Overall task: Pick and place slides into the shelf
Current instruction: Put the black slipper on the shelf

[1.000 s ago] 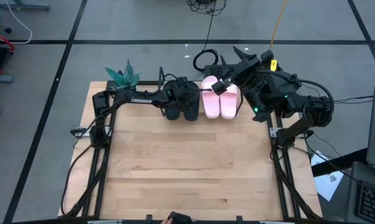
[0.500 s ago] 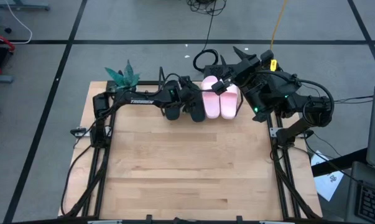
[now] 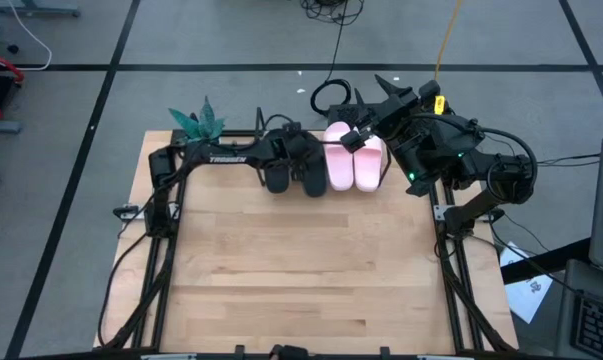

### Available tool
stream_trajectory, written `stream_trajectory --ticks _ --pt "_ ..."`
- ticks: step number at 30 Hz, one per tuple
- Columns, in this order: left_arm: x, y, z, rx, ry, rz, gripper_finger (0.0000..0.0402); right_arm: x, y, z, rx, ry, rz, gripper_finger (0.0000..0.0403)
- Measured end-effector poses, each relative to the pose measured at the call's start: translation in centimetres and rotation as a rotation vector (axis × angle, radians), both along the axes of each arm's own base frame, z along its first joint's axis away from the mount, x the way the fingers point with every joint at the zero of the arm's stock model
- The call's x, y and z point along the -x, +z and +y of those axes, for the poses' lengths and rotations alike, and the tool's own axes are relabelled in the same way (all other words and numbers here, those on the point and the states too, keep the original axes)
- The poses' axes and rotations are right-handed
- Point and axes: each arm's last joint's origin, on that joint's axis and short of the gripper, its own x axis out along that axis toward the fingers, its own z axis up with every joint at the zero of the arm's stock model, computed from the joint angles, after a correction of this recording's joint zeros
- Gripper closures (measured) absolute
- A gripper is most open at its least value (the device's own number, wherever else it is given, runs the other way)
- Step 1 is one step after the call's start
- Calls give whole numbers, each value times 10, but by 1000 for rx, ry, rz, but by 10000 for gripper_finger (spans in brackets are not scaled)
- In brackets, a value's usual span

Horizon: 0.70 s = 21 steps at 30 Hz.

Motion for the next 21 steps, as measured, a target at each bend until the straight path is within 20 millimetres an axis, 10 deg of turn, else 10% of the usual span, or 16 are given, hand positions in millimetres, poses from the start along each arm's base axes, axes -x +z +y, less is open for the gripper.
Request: stream_trajectory --ticks 21 --pt "7 0 17 -6 36 7 112 0 0 0 -11 3 -22 213"
